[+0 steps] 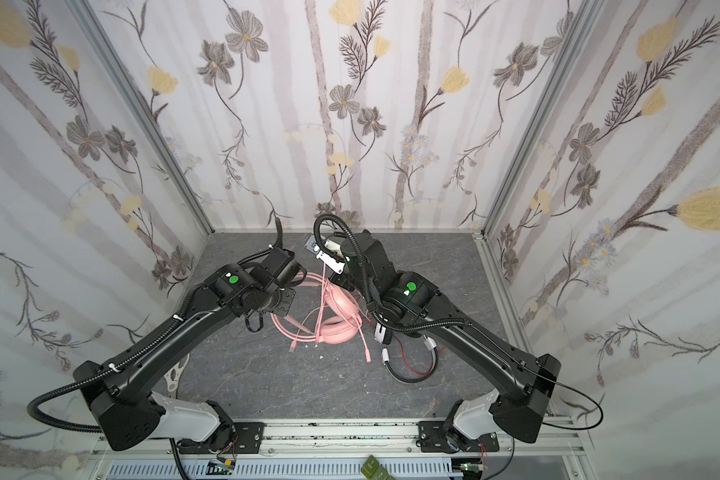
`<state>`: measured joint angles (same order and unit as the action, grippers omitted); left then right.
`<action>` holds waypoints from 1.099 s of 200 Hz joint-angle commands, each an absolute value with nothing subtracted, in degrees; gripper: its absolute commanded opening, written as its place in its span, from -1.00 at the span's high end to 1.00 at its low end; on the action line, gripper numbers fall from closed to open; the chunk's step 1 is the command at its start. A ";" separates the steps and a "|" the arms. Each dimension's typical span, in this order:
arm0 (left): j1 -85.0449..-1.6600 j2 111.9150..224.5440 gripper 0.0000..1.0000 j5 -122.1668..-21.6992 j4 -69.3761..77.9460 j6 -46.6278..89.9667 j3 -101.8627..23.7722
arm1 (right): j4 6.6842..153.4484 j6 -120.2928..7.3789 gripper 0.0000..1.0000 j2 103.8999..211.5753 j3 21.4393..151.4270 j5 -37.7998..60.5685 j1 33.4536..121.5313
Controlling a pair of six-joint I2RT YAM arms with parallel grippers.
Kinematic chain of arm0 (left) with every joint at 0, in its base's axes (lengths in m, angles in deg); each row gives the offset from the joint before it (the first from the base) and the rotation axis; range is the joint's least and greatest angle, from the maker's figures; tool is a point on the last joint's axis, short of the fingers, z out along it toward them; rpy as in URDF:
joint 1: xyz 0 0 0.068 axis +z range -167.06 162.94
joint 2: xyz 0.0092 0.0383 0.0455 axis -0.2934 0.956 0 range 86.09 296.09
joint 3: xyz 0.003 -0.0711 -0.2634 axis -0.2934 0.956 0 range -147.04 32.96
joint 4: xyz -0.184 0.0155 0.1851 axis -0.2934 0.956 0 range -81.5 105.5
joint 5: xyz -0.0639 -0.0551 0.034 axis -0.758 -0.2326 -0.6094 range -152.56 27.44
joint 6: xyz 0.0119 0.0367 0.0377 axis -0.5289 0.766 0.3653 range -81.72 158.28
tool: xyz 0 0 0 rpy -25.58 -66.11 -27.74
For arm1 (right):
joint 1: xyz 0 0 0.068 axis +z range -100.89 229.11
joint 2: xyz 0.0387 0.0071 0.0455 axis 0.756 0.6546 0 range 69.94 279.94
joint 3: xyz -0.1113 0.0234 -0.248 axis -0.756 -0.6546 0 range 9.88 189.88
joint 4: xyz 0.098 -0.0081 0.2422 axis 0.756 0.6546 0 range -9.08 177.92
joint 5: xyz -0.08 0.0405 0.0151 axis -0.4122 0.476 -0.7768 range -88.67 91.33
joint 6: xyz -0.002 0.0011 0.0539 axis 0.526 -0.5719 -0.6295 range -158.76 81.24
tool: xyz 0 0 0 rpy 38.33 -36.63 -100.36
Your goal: Wrap the headphones
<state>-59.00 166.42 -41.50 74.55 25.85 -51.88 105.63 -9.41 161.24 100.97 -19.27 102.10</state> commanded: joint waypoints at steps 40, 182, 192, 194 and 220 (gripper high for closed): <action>-59.60 166.64 1.00 -43.71 72.69 23.07 -51.66 | 100.98 -17.79 1.00 164.73 101.62 -4.19 97.18; -57.52 158.49 1.00 -59.04 67.50 22.78 -52.88 | 91.99 -37.50 0.48 173.97 89.64 40.23 80.19; -56.11 158.50 1.00 -59.05 67.99 21.71 -53.86 | 89.36 -39.20 0.49 173.06 86.92 41.54 79.73; -55.87 158.44 1.00 -58.98 68.18 21.43 -54.05 | 88.83 -39.55 0.49 172.91 86.22 41.75 79.66; -49.89 158.51 1.00 -60.23 69.75 17.72 -56.97 | 81.95 -44.36 0.48 170.00 77.78 43.41 78.52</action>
<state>-54.10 158.97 -57.90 71.35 23.01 -54.51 91.88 -38.24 172.22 83.20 38.08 79.28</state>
